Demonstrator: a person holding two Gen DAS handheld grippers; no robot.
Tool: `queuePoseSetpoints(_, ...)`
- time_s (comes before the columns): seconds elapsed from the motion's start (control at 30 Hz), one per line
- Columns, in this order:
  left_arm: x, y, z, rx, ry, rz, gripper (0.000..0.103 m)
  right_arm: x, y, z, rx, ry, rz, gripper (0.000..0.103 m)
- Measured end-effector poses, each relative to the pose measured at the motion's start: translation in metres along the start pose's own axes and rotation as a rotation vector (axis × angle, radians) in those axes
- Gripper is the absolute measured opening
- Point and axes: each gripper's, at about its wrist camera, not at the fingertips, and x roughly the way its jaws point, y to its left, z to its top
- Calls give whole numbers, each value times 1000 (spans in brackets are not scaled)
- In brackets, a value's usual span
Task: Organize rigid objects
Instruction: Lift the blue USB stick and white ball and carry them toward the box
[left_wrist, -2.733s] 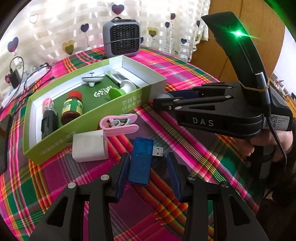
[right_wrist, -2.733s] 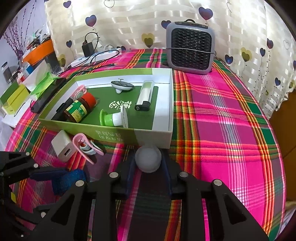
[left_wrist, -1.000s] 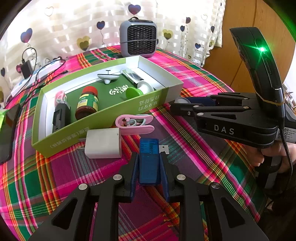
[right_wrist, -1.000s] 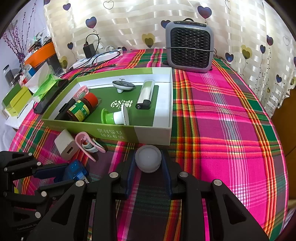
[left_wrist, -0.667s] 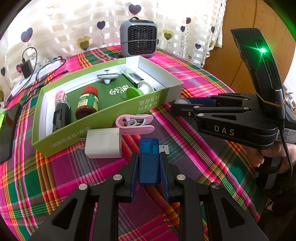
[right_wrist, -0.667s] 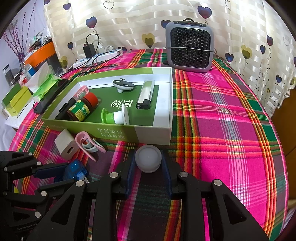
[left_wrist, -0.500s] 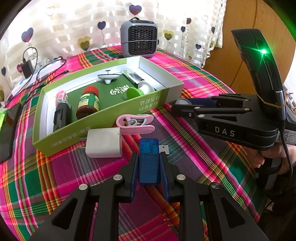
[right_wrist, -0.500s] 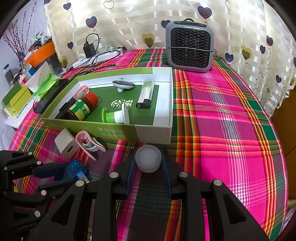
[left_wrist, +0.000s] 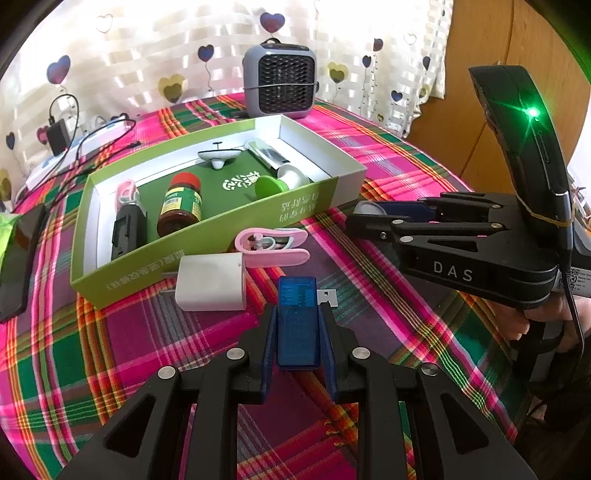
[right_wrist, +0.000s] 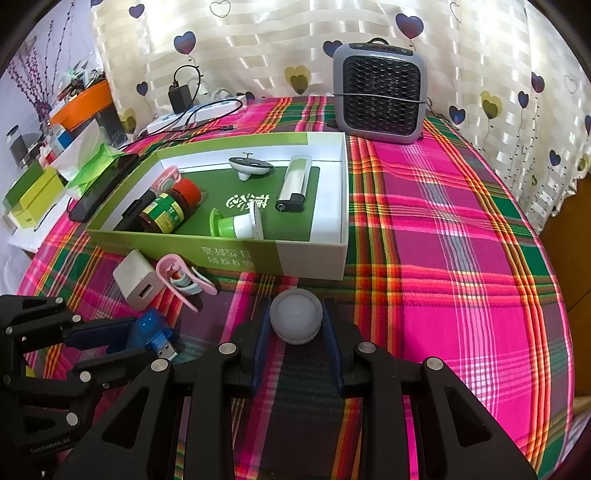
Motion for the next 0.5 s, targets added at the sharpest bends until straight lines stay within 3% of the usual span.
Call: queuePoseSetpoints(0.5,-7,-2,0,-4,-24,7,21,-10,4,-1,0,-18,6,29)
